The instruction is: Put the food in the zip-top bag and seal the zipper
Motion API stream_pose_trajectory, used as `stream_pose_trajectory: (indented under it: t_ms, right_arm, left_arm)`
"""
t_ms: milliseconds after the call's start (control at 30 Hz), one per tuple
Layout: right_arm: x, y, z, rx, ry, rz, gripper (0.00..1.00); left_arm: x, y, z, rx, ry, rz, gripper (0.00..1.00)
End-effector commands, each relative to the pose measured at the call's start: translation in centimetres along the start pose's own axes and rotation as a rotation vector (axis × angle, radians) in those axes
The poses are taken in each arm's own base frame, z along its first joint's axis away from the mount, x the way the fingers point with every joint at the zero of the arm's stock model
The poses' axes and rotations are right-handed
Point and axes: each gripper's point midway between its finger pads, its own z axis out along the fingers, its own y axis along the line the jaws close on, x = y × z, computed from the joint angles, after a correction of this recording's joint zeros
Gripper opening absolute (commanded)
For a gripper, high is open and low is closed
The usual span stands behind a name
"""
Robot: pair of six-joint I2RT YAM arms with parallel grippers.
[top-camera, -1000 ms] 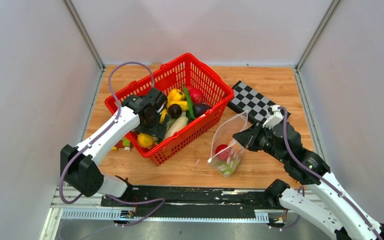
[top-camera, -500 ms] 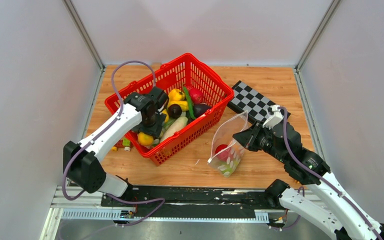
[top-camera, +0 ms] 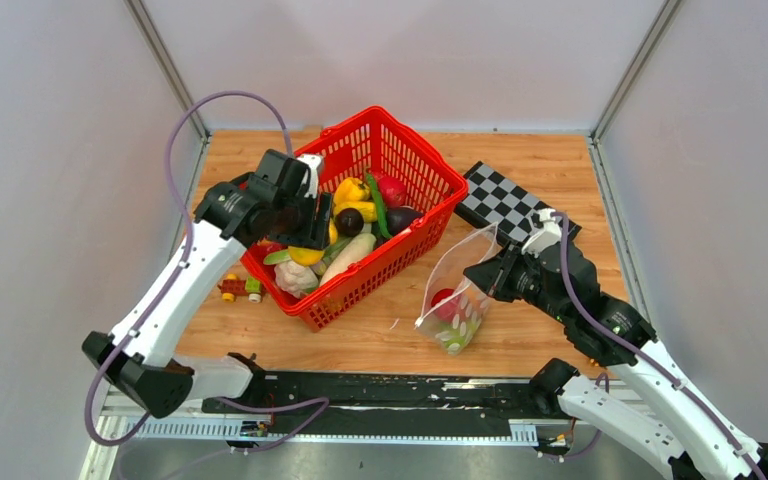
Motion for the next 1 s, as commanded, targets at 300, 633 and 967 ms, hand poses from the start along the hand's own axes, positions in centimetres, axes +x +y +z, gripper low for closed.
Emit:
stream_pose_trajectory:
  t_ms: [300,633,967]
  right_arm:
    - [-1.6,1.5,-0.6,-0.047,-0.05,-0.017,0.03]
    - [-1.9,1.6,-1.2,-0.047,-0.062,-0.014,0.02]
    - [-2.1,1.9,-1.6,-0.057,-0.069,-0.011,0.02]
  left_arm:
    - [-7.4,-15.1,-9.8,0.758,-0.411,-0.053,0.56]
    - [-5.5,-23.8,-9.7,0.951,-0.415,0.072,0.58]
    - [-2.8,-28.0,-5.6,0.917,-0.367,0.172,0.59]
